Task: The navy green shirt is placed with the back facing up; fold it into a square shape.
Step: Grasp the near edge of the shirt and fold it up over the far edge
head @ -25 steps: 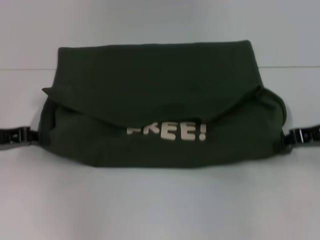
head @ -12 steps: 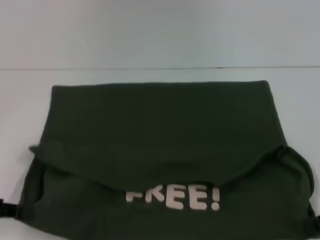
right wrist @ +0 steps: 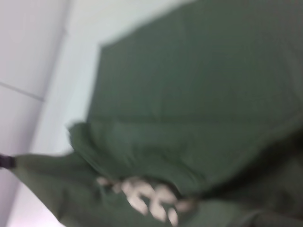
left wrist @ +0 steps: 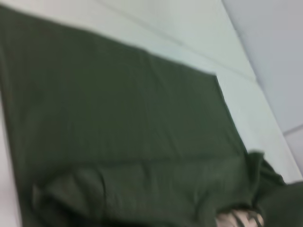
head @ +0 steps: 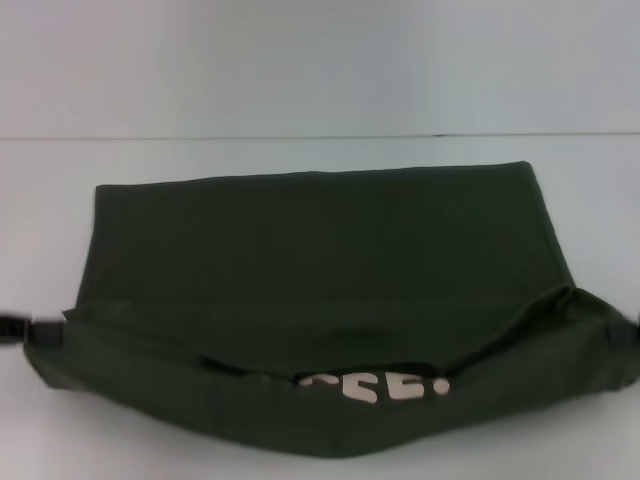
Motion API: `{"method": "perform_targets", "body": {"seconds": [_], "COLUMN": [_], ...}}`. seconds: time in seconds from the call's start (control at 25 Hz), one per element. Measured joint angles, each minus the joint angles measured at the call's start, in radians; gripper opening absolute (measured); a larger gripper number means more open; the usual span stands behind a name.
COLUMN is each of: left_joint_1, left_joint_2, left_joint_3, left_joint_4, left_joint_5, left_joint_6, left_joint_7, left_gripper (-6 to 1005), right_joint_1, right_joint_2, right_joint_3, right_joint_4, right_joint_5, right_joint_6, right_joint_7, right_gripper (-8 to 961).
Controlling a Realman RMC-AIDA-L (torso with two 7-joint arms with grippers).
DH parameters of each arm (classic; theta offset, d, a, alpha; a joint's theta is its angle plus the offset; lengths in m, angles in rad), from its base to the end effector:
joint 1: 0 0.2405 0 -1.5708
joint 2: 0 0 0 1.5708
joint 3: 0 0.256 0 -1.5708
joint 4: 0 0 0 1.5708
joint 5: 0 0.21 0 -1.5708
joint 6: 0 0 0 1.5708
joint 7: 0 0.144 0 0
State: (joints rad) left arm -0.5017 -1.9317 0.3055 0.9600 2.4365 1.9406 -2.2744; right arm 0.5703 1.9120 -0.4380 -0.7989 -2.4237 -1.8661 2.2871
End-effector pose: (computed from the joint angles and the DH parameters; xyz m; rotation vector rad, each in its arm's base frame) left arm -0.3157 0.2921 0.1272 -2.3044 -1.7736 -0.4736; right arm 0.3012 0.3149 0.0955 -2.4214 1.8232 0.3935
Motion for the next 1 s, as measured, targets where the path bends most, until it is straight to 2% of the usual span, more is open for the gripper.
{"method": "perform_targets", "body": {"seconds": [0.16,0.32,0.4,0.56,0.68,0.84,1.0], "left_joint_1": [-0.055,-0.131,-0.163,-0.206,-0.227,-0.244,-0.253], "left_joint_2": [0.017,0.032,0.033,0.025,0.009,-0.013,-0.026], "left_joint_3": [0.003,0.01,0.013,0.05,0.098,0.149,0.168], "left_joint_4": [-0.035,-0.101,-0.131,-0.207,-0.263,-0.283,-0.282], "left_joint_5": [0.0,0.002,0.006,0.008,0.004,0.008,0.003], "left_joint_6": [-0.094,-0.25,-0.335,-0.543,-0.687,-0.794,-0.844], "left_joint_7": [-0.053,-0.109,-0.126,-0.16,-0.17,-0.18,-0.186], "left_gripper": [15,15,15,14,14,14,16], "right_joint_1": [0.044,0.068,0.075,0.107,0.144,0.182,0.208], "right_joint_2": [-0.02,-0.028,-0.014,0.032,0.05,0.072,0.1], "right_joint_3": [0.011,0.021,0.012,-0.021,-0.063,-0.13,-0.169], "right_joint_4": [0.027,0.045,0.048,0.094,0.182,0.244,0.247], "right_joint_5": [0.112,0.204,0.243,0.264,0.263,0.264,0.263], "right_joint_6": [0.071,0.249,0.389,0.675,0.857,1.027,1.122], "right_joint_7": [0.014,0.041,0.038,-0.011,-0.051,-0.059,-0.059], "right_gripper": [29,29,29,29,29,29,29]}}
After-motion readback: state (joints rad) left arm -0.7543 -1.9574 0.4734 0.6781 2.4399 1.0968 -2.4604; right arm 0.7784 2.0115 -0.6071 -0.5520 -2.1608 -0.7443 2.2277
